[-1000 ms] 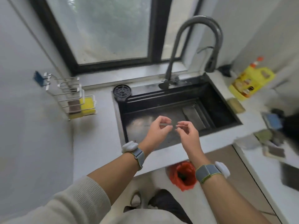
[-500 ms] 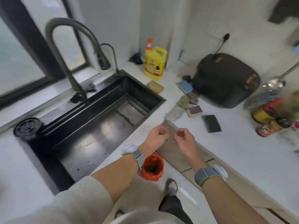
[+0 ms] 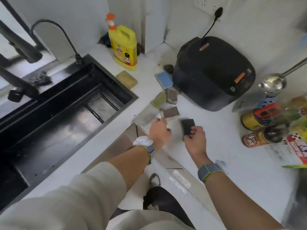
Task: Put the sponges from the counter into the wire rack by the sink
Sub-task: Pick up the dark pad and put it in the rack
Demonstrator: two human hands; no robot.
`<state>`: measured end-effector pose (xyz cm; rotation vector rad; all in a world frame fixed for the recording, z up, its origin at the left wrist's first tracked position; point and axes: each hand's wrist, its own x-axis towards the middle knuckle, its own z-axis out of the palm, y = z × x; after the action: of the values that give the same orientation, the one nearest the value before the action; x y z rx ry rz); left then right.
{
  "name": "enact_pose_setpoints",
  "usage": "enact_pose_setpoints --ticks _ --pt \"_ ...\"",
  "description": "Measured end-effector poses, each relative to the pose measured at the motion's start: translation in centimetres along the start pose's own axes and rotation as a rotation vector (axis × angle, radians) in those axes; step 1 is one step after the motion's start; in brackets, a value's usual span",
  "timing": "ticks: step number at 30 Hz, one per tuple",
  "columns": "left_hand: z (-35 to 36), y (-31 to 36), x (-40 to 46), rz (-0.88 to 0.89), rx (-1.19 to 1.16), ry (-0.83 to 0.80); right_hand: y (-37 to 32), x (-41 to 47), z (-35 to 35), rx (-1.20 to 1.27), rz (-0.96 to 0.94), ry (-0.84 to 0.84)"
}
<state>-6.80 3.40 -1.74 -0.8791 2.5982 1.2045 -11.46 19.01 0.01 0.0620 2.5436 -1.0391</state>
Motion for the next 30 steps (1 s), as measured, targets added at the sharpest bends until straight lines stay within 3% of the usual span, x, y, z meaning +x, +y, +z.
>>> enact_pose_setpoints --ticks 6,14,21,25,30 --pt "1.5 2.4 3.9 0.108 0.276 0.133 1.2 3.2 -0.8 -0.231 0.029 0.014" --pt "2.3 2.7 8.3 0.001 0.437 0.035 2.7 5.8 0.1 -0.318 0.145 -0.098" --pt "2.8 1.1 7.4 0.039 0.147 0.043 2.4 6.3 0.7 -0.108 0.179 -0.115" --pt "1.1 -0.7 6.1 -0.118 -0.153 0.135 -0.6 4.9 1.0 0.116 0.076 -0.009" --pt "-3.5 -4.6 3.3 -0.243 -0.433 0.277 -5.5 2.7 4.2 0.17 -0.043 -0.133"
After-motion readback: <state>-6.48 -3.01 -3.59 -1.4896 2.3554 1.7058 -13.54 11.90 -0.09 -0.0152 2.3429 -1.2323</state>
